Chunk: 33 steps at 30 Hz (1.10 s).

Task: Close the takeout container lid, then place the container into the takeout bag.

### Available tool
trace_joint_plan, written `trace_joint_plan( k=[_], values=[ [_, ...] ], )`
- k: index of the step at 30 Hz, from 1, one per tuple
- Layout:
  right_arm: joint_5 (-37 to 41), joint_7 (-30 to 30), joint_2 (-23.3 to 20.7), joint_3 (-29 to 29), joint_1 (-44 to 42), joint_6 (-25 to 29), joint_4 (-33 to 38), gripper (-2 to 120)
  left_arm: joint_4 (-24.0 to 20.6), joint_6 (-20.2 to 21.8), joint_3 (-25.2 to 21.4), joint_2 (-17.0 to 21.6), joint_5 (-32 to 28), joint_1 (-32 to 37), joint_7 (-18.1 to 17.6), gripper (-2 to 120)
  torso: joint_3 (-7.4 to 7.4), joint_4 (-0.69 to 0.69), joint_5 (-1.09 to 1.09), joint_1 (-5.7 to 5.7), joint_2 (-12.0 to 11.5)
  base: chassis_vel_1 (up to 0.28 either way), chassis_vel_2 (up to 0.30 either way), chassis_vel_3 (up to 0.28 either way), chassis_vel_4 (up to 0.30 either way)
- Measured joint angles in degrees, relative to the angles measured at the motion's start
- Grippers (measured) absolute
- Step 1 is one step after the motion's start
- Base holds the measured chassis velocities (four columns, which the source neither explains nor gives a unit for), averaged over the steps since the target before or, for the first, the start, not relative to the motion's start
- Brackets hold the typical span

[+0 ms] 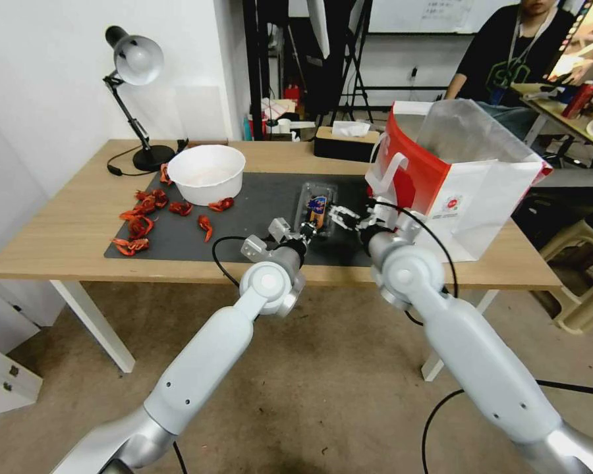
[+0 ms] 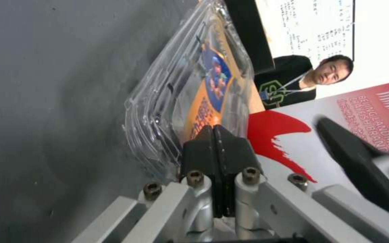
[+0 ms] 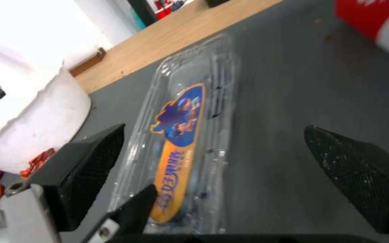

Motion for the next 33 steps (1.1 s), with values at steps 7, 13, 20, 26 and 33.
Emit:
trace_joint_plan(
  k=[7,13,20,26,33],
  values=[
    [0.5,-0.1,2.6,-2.3,3.3,-0.6,-5.0,85,-0.3,0.0,-0.1,0.4,0.1,-0.1,0.1,0,-0.01,0.01,0.00,0.00,0.0,0.000,0.000,0.000,0.000],
    [-0.3,-0.5,4.1,-2.6,3.7,-0.7,-7.4,68,-0.3,-0.1,-0.1,0.4,0.1,0.0,0.1,0,-0.01,0.00,0.00,0.00,0.0,0.000,0.000,0.000,0.000],
    [-1.7,-1.1,5.3,-2.6,3.5,-0.6,-9.1,40,-0.3,-0.1,-0.1,0.5,0.3,0.1,0.2,0,0.00,0.00,0.01,-0.01,0.0,0.000,0.000,0.000,0.000],
    [-2.2,-1.3,5.6,-2.3,3.3,-0.6,-9.4,19,-0.3,-0.1,0.0,0.5,0.6,0.1,0.3,0,-0.01,0.00,0.00,-0.01,0.0,0.000,0.000,0.000,0.000],
    [-2.6,-1.5,5.5,-2.2,3.2,-0.5,-9.5,0,-0.6,-0.4,0.0,1.0,2.9,0.6,1.1,0,-0.01,0.00,0.00,0.00,0.0,0.000,0.000,0.000,0.000]
  ],
)
